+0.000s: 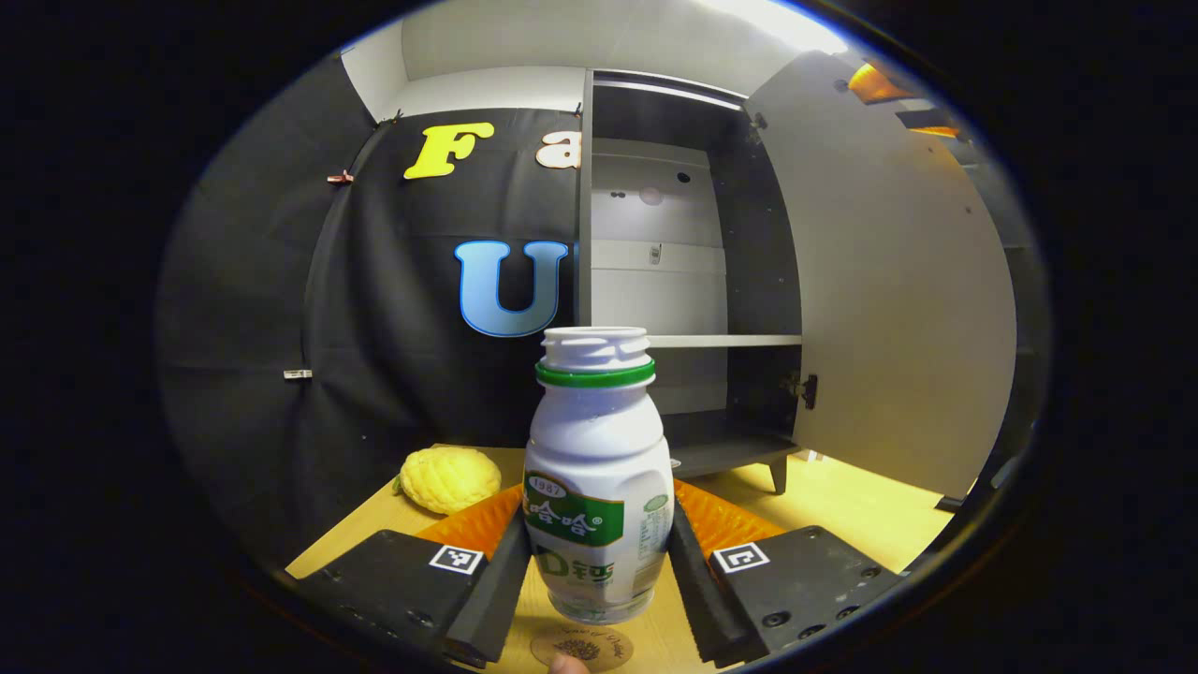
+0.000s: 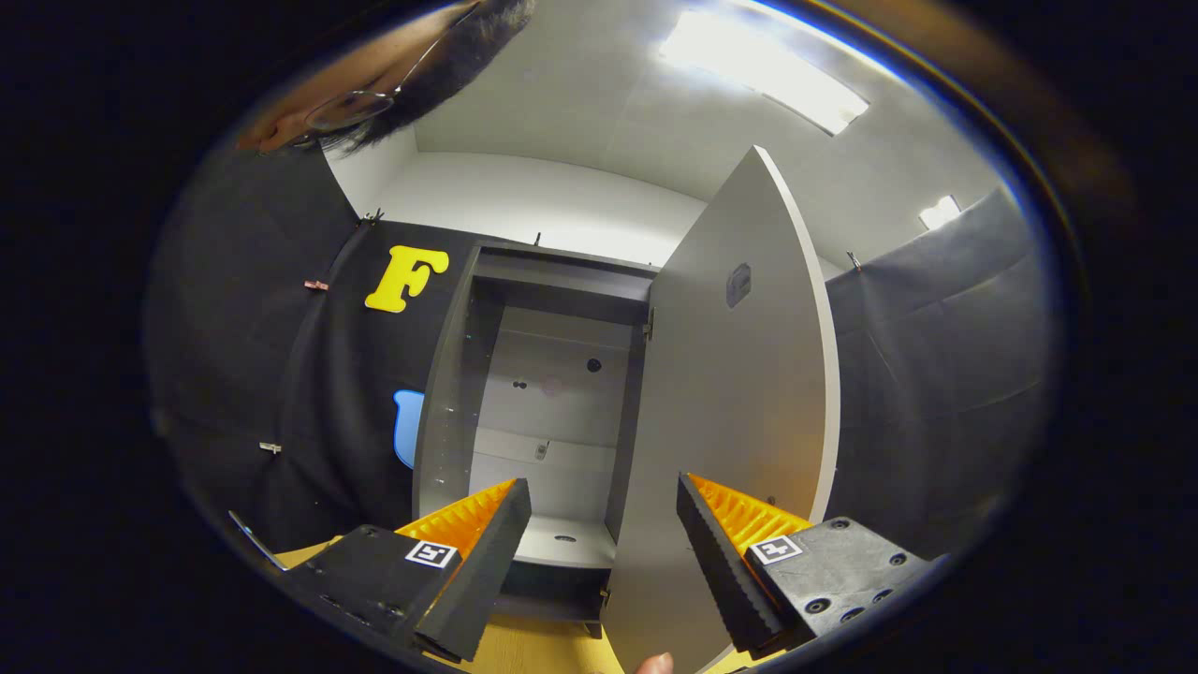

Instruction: Open the cabinet door with the right hand, grasp the bottle in the cabinet with the left hand and place it on the coaster, then close the cabinet door with the right hand.

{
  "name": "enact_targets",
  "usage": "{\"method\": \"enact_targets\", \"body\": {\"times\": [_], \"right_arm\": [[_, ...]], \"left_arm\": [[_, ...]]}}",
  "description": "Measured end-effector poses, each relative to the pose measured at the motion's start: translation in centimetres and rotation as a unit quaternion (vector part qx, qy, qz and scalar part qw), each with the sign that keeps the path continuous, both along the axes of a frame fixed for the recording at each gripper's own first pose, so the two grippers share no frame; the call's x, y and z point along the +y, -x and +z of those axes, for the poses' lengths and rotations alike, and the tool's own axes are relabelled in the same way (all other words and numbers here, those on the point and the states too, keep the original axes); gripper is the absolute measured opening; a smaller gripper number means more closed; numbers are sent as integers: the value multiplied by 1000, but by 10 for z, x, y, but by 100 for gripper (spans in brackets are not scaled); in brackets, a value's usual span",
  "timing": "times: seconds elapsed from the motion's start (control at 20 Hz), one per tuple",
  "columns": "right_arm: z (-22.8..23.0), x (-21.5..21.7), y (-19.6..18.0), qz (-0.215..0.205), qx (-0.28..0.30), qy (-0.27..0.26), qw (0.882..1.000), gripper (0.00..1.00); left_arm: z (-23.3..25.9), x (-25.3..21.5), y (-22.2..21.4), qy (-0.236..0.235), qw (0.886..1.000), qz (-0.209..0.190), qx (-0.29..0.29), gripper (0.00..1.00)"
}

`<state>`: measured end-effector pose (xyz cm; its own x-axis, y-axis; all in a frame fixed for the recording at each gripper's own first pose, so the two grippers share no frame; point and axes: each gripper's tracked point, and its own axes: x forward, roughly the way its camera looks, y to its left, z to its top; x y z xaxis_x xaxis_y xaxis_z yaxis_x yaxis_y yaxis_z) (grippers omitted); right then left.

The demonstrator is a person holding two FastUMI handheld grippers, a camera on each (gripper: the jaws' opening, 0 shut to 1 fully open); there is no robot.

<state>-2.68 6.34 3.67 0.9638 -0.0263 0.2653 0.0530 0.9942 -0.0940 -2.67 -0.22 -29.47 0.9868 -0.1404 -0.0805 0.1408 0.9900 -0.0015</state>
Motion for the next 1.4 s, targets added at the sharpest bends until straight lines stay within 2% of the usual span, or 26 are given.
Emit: {"method": "enact_targets", "body": {"times": [0.05,0.1,0.25,0.3,0.5,0.7,0.95,1.0,1.15,1.25,1.4], "right_arm": [[0,0,0,1,2,-2,1000,94],[-1,1,-1,2,5,-3,1000,97],[4,-6,-5,-5,6,4,1000,94],[4,-8,-4,-9,6,6,1000,97],[0,-12,-1,-21,16,14,1000,97],[-7,-3,-5,-16,28,38,999,97],[-10,10,-13,-4,32,38,999,97],[-11,11,-13,-3,32,39,999,94],[-10,13,-15,-2,33,40,999,97],[-11,13,-15,-2,34,38,999,97],[-14,13,-16,-3,38,43,998,94]], "left_arm": [[-10,3,2,1,1000,1,6,75],[-19,5,7,5,1000,1,13,75],[-49,10,13,4,1000,5,27,75],[-61,11,13,0,999,6,31,75],[-94,11,15,-8,999,5,43,75],[-105,7,16,-13,999,0,40,75],[-110,9,18,-2,999,1,44,76],[-109,7,18,-4,999,-2,43,76],[-117,4,19,-6,999,-10,53,77],[-118,0,22,-5,998,-15,55,83],[-118,-5,25,6,999,-24,48,84]]}}
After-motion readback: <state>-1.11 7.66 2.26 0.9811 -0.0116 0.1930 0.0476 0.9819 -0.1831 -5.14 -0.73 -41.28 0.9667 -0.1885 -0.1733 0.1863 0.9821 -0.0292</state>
